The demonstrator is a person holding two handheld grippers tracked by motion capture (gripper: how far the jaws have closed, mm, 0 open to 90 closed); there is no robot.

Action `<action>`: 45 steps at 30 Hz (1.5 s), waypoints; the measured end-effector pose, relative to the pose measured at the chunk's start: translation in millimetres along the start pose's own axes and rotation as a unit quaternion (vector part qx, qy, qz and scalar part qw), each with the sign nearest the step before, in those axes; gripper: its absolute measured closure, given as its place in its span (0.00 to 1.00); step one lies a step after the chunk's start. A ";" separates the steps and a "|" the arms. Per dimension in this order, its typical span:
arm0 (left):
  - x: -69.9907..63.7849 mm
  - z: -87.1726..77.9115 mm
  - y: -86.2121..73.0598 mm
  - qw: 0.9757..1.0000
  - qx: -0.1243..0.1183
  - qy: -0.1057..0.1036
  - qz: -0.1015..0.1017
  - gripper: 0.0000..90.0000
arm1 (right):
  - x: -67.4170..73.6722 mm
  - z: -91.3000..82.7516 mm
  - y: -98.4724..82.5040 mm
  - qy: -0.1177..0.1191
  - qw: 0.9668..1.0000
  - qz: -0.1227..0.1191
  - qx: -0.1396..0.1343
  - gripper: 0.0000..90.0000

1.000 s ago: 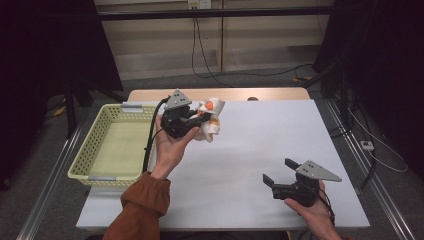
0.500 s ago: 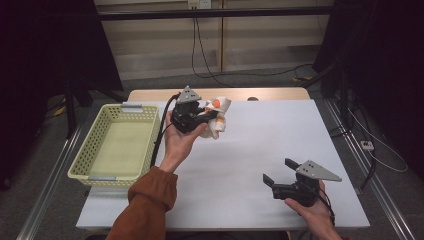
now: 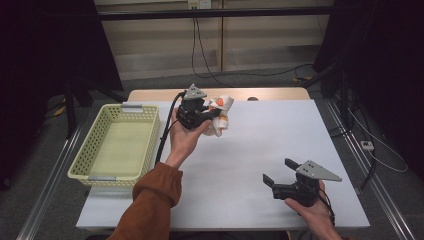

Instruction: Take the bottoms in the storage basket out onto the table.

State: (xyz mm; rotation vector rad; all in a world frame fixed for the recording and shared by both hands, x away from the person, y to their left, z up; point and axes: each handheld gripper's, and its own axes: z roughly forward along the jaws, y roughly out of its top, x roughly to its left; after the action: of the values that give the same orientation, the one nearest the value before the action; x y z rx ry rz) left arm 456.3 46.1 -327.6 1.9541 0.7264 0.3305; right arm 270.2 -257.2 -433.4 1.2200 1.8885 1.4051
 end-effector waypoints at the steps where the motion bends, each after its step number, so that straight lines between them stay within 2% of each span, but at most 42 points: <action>1: 0.5 1.2 -0.7 1.000 0.005 0.000 -0.001 0.86 | 0.1 0.0 0.0 0.000 1.000 0.000 0.000 0.04; 6: 2.9 5.2 -5.8 1.000 0.010 0.000 -0.013 0.86 | 0.1 -0.2 0.0 -0.001 1.000 -0.002 0.000 0.05; 25: 13.6 17.7 -18.4 0.999 0.014 0.000 -0.031 0.86 | -0.1 -0.3 0.0 -0.001 1.000 -0.001 -0.001 0.04; 36: 13.3 26.4 -28.6 0.999 0.029 0.001 -0.028 0.86 | 0.0 -0.3 -0.1 -0.001 1.000 -0.001 0.000 0.04; 40: 15.6 29.3 -32.4 0.999 0.031 0.003 -0.038 0.86 | 0.1 -0.3 -0.1 -0.001 1.000 -0.001 0.000 0.04; 45: 20.5 34.4 -37.4 0.998 0.046 0.006 -0.046 0.86 | -0.1 -0.3 0.0 -0.001 1.000 -0.001 0.000 0.04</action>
State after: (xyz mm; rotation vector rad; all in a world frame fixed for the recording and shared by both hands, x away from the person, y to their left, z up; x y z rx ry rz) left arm 477.1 46.8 -378.3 2.0001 0.8491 0.2560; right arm 270.0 -257.5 -433.4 1.2197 1.8880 1.4024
